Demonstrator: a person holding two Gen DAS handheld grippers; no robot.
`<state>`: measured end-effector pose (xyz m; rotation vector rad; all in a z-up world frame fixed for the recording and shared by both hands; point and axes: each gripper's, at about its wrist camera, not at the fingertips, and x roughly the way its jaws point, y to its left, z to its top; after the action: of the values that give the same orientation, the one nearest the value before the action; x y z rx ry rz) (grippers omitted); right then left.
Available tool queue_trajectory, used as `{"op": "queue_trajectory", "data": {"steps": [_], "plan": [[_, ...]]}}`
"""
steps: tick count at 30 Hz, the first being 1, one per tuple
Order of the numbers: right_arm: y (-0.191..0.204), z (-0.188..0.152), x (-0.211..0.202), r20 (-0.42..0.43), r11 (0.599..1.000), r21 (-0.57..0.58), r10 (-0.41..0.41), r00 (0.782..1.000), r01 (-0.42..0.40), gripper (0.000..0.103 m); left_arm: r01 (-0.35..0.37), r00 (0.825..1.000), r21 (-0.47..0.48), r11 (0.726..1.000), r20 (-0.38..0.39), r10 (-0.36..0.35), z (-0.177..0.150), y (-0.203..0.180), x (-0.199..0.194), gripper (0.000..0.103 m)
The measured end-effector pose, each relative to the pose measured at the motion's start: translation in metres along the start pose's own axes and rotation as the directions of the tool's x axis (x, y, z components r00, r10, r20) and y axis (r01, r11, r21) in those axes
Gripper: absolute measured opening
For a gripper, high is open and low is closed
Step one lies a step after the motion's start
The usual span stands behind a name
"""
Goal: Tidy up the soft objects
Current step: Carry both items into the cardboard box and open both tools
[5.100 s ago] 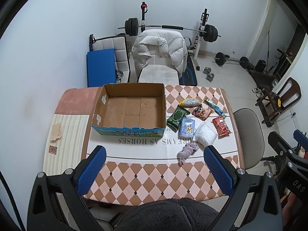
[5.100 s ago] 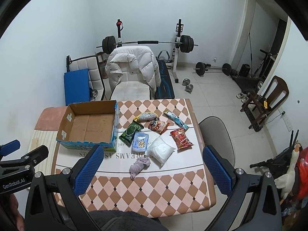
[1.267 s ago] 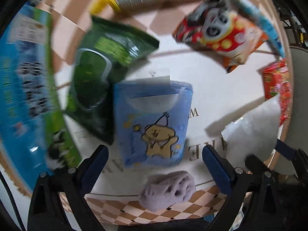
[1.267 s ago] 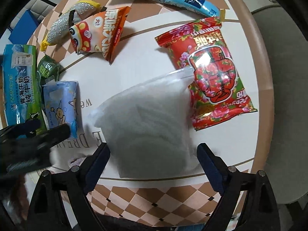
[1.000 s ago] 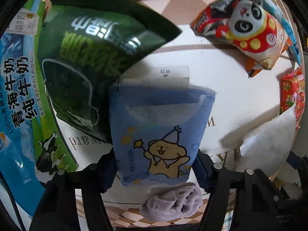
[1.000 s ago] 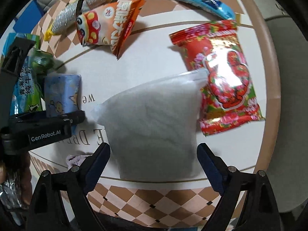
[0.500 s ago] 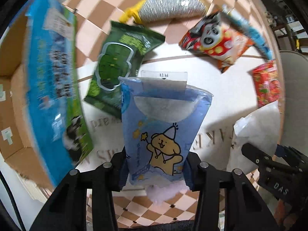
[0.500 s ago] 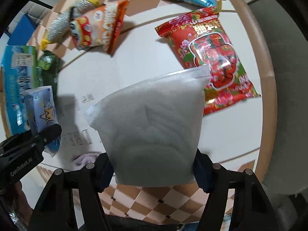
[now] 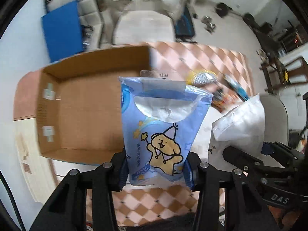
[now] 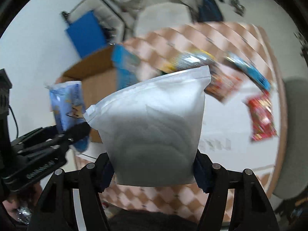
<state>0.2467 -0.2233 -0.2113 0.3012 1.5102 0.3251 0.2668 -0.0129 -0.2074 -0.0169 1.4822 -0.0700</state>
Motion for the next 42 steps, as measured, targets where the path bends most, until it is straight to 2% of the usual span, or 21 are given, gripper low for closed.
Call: {"op": "queue_trajectory", "data": {"steps": [4,7,10,15,20,26,28,29,30,31,33,35,38,39,42], "plan": [[0.088,0.048,0.051,-0.008,1.000,-0.019,0.016,1.000,-0.016,0.071,-0.041,0.999,-0.063,0.997,-0.022,0.040,0.024,0.076,0.010,0.043],[0.135,0.070,0.090,-0.043,1.000,-0.025,0.004,0.999,-0.005,0.071,-0.041,0.997,-0.100,0.994,-0.070,0.034,0.044,0.127,0.034,0.043],[0.171,0.097,0.139,-0.073,0.999,-0.030,-0.035,0.997,0.033,0.071,-0.023,0.993,-0.130,0.991,-0.120,0.007,0.062,0.168,0.056,0.043],[0.207,0.124,0.196,-0.126,0.997,-0.014,-0.082,0.989,0.081,0.071,0.018,0.978,-0.131,0.991,-0.202,-0.045,0.087,0.202,0.101,0.043],[0.216,0.141,0.237,-0.153,0.992,-0.003,-0.122,0.981,0.123,0.071,0.046,0.957,-0.110,0.993,-0.281,-0.075,0.101,0.214,0.140,0.044],[0.213,0.149,0.255,-0.152,0.992,0.005,-0.126,0.980,0.128,0.072,0.080,0.946,-0.114,0.990,-0.304,-0.112,0.108,0.220,0.157,0.046],[0.210,0.151,0.259,-0.156,0.994,0.008,-0.108,0.982,0.111,0.076,0.094,0.941,-0.135,0.986,-0.311,-0.133,0.109,0.223,0.157,0.048],[0.203,0.153,0.262,-0.156,0.994,0.010,-0.104,0.982,0.107,0.078,0.107,0.937,-0.144,0.984,-0.316,-0.148,0.110,0.228,0.157,0.051],[0.201,0.153,0.262,-0.154,0.995,0.013,-0.100,0.983,0.103,0.082,0.112,0.936,-0.151,0.982,-0.316,-0.155,0.110,0.229,0.156,0.059],[0.199,0.152,0.260,-0.152,0.994,0.014,-0.102,0.983,0.106,0.084,0.111,0.939,-0.154,0.982,-0.308,-0.154,0.109,0.231,0.154,0.063],[0.200,0.154,0.257,-0.151,0.993,0.009,-0.114,0.982,0.117,0.094,0.107,0.944,-0.163,0.981,-0.293,-0.152,0.108,0.234,0.147,0.080],[0.202,0.151,0.248,-0.148,0.993,-0.005,-0.121,0.982,0.121,0.098,0.117,0.949,-0.178,0.977,-0.271,-0.163,0.106,0.237,0.137,0.089],[0.208,0.140,0.232,-0.133,0.988,-0.030,-0.153,0.979,0.151,0.099,0.087,0.965,-0.179,0.980,-0.231,-0.127,0.100,0.239,0.119,0.091],[0.210,0.136,0.228,-0.127,0.986,-0.042,-0.164,0.978,0.160,0.103,0.072,0.972,-0.172,0.983,-0.210,-0.107,0.097,0.238,0.111,0.095],[0.215,0.124,0.215,-0.105,0.980,-0.060,-0.196,0.975,0.191,0.103,0.010,0.989,-0.161,0.987,-0.141,-0.033,0.085,0.237,0.090,0.100]]}}
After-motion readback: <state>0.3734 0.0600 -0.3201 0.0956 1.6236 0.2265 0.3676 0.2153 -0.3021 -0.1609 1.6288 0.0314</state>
